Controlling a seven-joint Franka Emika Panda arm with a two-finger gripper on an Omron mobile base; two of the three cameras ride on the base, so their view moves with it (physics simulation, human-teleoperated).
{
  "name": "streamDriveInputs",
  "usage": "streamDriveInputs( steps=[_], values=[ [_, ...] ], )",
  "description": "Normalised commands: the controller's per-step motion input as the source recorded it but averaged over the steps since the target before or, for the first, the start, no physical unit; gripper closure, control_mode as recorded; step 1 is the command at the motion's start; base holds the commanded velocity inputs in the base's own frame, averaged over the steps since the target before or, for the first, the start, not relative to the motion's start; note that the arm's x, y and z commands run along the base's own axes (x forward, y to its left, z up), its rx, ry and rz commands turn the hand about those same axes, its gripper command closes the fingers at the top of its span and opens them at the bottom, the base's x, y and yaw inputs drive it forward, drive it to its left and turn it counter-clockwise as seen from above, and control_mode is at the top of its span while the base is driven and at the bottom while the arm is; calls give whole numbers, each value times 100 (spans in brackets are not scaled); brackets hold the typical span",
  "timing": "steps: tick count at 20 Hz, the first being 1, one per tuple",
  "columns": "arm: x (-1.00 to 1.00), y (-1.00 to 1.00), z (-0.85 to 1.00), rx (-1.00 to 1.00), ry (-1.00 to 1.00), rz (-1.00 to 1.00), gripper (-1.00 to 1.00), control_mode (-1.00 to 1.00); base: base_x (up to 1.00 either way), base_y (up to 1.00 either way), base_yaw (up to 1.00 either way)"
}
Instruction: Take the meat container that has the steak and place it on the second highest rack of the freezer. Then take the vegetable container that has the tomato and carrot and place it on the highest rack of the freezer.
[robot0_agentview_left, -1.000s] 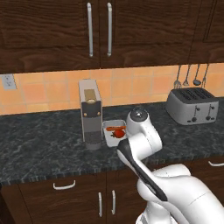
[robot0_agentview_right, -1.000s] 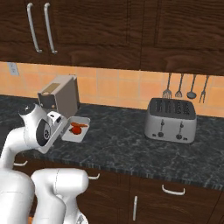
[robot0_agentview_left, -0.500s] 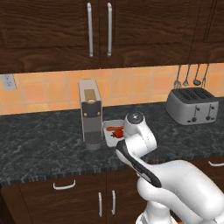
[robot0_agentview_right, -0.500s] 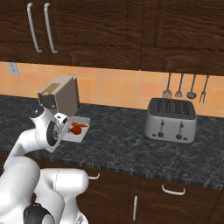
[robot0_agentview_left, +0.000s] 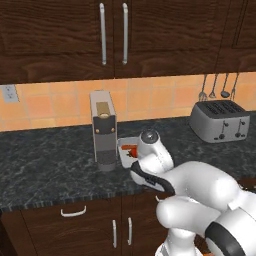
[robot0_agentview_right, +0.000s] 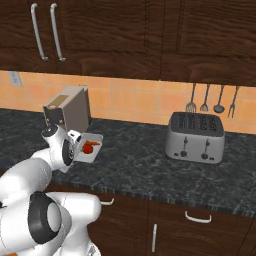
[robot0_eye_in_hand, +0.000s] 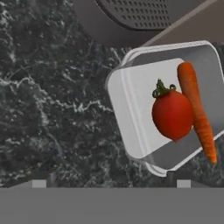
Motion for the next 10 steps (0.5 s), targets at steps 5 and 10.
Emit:
streamDriveInputs(
  steps=[5,10],
  values=[
    [39,2,-27,0,0,0,-100,-100,0,0,0],
    [39,2,-22,0,1,0,-100,-100,0,0,0]
  ],
)
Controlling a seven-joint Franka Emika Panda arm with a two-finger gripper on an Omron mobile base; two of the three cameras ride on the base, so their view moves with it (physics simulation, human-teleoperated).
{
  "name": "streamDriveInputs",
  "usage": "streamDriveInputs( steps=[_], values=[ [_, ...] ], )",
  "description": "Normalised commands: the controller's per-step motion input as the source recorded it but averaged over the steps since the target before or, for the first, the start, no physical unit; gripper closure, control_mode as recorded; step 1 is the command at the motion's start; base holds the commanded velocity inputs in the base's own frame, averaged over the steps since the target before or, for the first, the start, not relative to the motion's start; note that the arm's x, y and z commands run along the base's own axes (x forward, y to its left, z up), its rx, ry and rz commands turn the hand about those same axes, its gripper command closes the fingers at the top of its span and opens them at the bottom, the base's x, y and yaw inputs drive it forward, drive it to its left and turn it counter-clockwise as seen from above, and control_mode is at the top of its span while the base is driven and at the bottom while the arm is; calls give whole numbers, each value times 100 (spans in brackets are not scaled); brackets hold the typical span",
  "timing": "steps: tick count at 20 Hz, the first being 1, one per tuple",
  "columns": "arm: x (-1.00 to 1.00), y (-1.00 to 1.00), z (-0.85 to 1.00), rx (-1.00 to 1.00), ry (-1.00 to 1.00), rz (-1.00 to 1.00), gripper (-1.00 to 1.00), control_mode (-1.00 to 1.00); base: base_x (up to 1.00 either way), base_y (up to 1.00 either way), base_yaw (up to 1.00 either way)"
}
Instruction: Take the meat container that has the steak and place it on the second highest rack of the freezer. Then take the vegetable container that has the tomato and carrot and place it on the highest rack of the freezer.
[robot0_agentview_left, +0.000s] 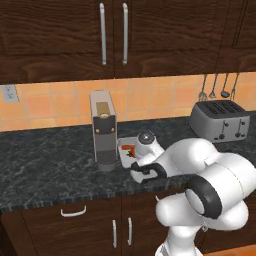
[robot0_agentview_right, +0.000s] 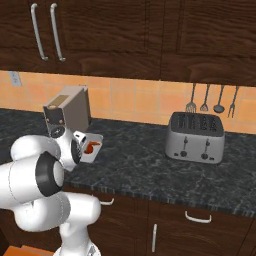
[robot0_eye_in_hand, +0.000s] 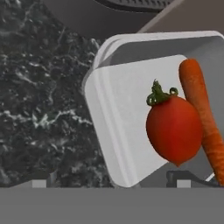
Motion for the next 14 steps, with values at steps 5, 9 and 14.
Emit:
streamDriveInputs(
  steps=[5,9,14],
  values=[
    [34,8,-32,0,3,0,-100,-100,0,0,0],
    [8,10,-45,0,0,0,-100,-100,0,0,0],
    [19,12,-53,-2,2,0,-100,-100,0,0,0]
  ],
)
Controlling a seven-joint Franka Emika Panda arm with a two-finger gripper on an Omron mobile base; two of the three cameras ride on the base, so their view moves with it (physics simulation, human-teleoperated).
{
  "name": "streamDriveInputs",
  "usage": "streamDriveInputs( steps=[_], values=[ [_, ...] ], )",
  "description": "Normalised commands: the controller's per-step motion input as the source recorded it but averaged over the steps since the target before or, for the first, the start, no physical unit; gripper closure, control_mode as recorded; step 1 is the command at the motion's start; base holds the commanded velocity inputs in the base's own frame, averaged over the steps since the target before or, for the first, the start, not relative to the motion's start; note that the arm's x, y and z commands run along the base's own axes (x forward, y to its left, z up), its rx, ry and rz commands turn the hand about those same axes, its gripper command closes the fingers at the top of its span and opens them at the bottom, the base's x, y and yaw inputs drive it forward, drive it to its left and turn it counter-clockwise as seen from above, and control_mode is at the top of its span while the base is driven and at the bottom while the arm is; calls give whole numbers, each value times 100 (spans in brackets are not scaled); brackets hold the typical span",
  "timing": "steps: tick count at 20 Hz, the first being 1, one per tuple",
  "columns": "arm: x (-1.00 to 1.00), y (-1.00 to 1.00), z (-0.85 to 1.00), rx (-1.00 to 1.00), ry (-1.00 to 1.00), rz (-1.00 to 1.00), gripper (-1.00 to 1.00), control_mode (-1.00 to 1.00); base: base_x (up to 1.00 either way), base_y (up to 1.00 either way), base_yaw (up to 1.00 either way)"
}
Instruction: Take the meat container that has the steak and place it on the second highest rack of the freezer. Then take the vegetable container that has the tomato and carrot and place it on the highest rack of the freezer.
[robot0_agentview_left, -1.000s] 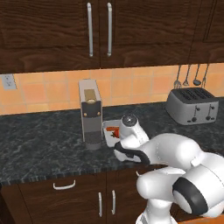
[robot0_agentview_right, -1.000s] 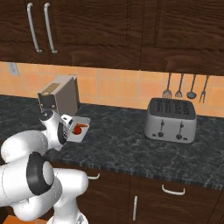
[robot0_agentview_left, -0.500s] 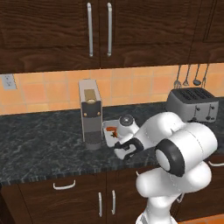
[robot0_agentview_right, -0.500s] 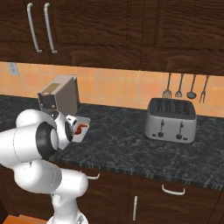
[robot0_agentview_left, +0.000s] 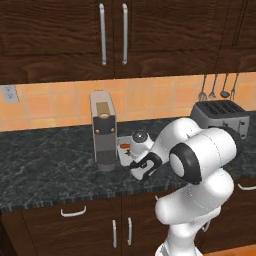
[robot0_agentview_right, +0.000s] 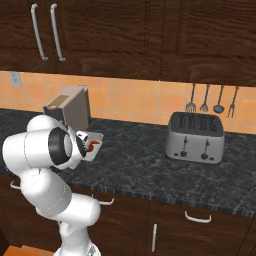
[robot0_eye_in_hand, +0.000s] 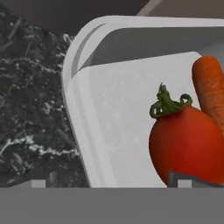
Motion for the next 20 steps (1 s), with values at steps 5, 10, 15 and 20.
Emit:
streamDriveInputs(
  steps=[5,10,15,20],
  values=[
    [3,8,-56,-3,3,0,100,-100,0,0,0],
    [-8,0,-29,0,-3,0,100,-100,0,0,0],
    [-42,0,0,0,-7,0,100,-100,0,0,0],
    [-69,-7,27,0,3,0,100,-100,0,0,0]
  ],
)
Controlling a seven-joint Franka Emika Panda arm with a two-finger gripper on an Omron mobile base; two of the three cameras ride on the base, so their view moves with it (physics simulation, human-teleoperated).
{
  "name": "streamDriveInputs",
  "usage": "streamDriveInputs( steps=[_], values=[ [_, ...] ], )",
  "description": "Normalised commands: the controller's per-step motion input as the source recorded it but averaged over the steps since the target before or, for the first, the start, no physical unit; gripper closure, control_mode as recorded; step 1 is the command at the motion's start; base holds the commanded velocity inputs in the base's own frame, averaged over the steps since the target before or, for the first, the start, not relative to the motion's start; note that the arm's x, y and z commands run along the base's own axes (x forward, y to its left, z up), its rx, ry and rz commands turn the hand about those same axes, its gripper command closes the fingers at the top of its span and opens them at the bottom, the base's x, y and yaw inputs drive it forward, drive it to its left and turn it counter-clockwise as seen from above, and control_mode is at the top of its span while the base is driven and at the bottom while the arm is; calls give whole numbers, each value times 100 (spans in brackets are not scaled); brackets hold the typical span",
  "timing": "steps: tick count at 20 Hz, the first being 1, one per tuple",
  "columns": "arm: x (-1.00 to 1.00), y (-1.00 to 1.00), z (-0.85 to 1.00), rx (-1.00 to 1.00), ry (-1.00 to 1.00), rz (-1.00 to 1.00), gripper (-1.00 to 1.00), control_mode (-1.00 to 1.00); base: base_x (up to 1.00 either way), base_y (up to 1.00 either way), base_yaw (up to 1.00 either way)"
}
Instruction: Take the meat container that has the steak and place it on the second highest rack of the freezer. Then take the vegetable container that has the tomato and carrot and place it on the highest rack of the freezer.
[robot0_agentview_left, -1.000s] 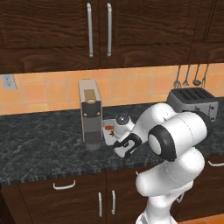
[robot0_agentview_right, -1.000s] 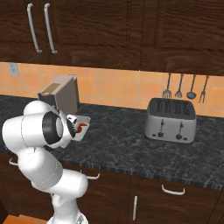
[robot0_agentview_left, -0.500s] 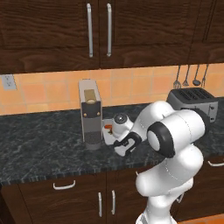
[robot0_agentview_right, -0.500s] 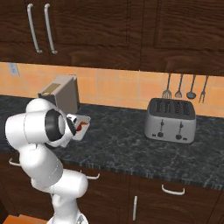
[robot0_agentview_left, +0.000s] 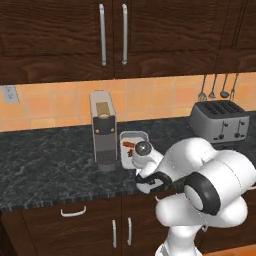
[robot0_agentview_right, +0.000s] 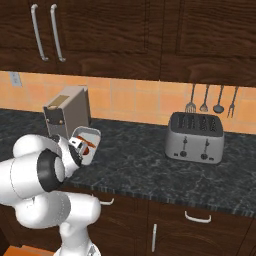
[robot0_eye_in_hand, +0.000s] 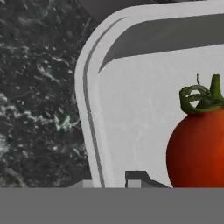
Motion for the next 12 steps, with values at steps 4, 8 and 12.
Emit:
streamDriveInputs(
  steps=[4,8,12],
  values=[
    [-48,-23,81,-1,13,0,100,-100,0,0,0],
    [-48,-16,58,-4,16,0,100,-100,0,0,0],
    [-63,-13,22,-4,10,0,100,-100,0,0,0]
  ],
)
